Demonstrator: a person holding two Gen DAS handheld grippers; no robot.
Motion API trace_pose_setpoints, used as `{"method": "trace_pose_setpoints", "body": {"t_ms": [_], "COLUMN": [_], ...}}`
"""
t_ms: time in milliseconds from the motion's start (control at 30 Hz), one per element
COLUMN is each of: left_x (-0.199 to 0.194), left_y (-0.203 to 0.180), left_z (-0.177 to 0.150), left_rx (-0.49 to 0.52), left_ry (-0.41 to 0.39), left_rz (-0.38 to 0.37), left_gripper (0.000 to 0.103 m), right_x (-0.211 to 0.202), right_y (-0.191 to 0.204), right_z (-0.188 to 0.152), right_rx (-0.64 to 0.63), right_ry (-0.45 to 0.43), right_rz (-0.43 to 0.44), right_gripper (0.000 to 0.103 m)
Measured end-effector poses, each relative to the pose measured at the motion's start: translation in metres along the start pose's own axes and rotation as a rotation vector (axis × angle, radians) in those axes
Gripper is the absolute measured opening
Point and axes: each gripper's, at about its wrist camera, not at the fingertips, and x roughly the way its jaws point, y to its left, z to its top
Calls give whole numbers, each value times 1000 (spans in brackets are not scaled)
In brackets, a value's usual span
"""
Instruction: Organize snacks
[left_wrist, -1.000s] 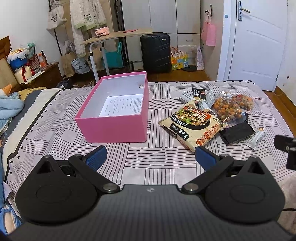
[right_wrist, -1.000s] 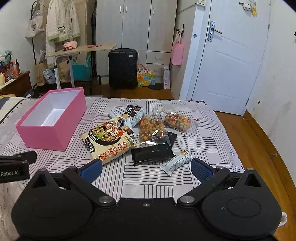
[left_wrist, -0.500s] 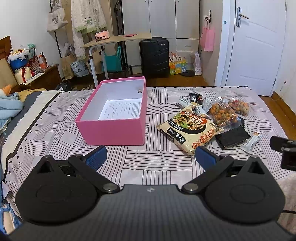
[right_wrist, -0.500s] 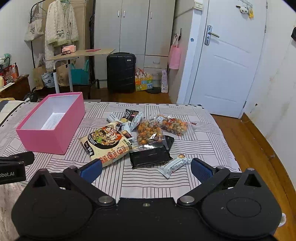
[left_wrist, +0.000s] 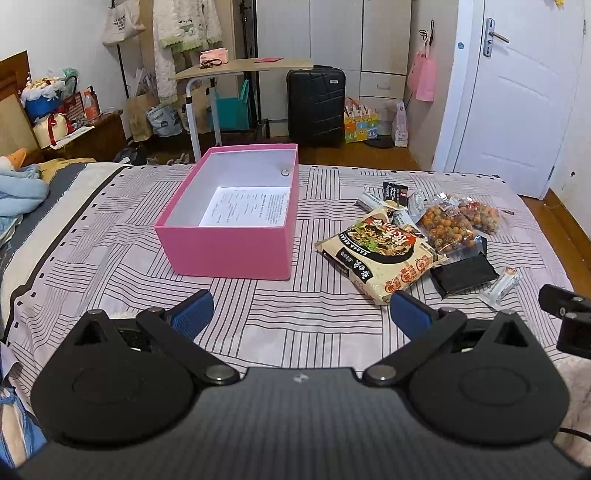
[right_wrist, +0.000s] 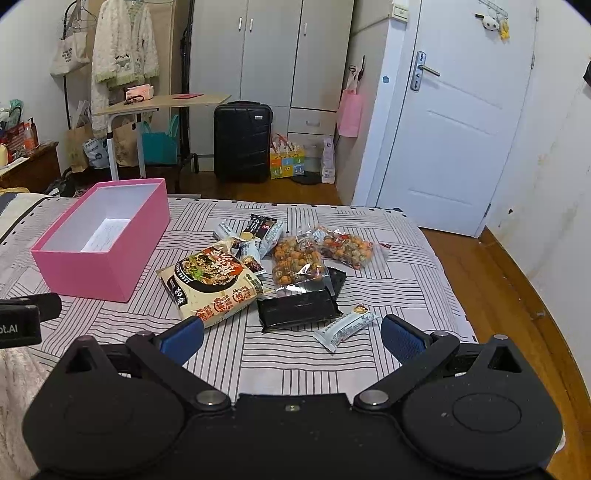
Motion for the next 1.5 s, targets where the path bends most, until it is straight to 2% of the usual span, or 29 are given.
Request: {"method": "trace_pose_setpoints", "body": {"t_ms": [367,633,767,833,900,933,1000,1067,1167,1200,1333,1433,1500], "left_x": [13,25,32,35,42,47,59,78,114,126,171,201,216], "left_y": [1,-4,-7,-7,-8,-10,-13,-17,-21,-23,-31,-44,-50], "left_z": [-3,3,15,27,41,50,65,81,94,95,82,71,61], "left_rx": [-11,0,11,2,4,5,-3,-18,-61,-75,-151,-169,-145], "left_ry": [42,61,43,19,-4,-18,-38,-35,10,22,109,124,133], "left_rz": [20,22,21,28,30,31,34,18,-10,-29,-101,-92,-89], "left_gripper": [103,103,103,103,103,103,102,101,95,89,88,87,81], "right_x": [10,27,32,35,39,44,66,93,140,154,200,229,251], "right_y": [1,-12,-19,-22,-25,-26,-25,-24,-14,-8,16,34,40], "right_z": [-3,9,22,29,33,36,51,61,66,65,56,50,45], "right_rx": [-16,33,9,-14,-69,-84,-113,-138,-229,-266,-390,-463,-466], "right_ry": [30,67,-8,-87,-240,-273,-232,-194,-117,-90,-1,29,64], "right_rz": [31,171,243,243,271,279,309,375,457,469,533,571,556], "right_gripper": [103,103,103,103,103,103,103,103,102,102,102,102,102]}}
